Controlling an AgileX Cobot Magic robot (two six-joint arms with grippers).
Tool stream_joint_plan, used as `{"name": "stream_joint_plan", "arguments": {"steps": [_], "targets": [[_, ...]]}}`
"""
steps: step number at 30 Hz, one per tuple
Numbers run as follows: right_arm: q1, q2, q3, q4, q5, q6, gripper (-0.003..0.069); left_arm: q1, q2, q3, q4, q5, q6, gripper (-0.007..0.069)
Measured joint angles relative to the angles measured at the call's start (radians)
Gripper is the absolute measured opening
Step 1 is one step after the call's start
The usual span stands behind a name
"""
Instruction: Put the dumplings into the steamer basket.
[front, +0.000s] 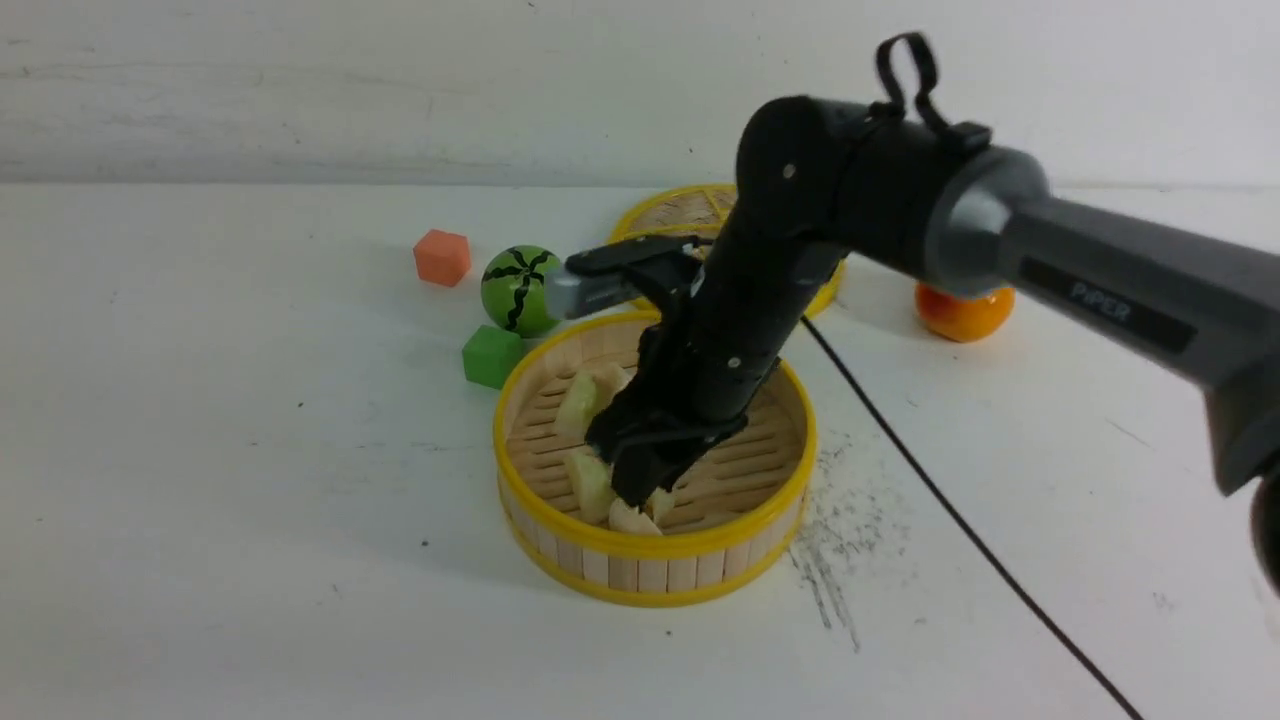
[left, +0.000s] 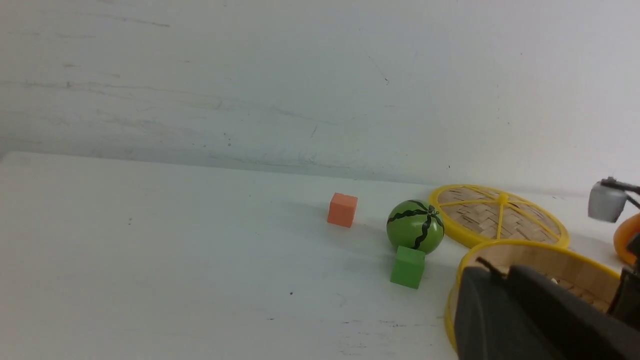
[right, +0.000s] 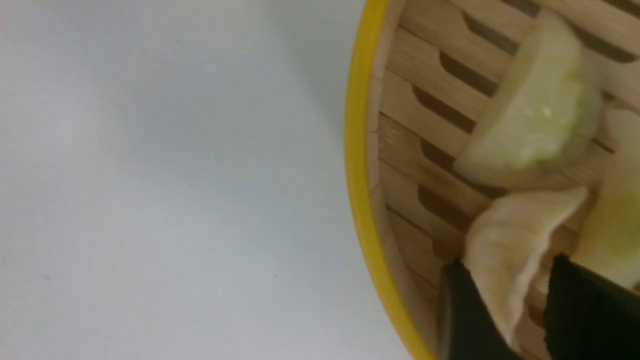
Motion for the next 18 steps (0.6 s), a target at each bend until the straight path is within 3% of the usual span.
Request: {"name": "stream_joint_plan", "arguments": {"steps": [18], "targets": [[0.014, 0.065, -0.040, -0.049, 0.028, 0.000, 0.0174, 0.000, 0.000, 0.001, 0.000, -0.002, 0.000, 0.0057]]}}
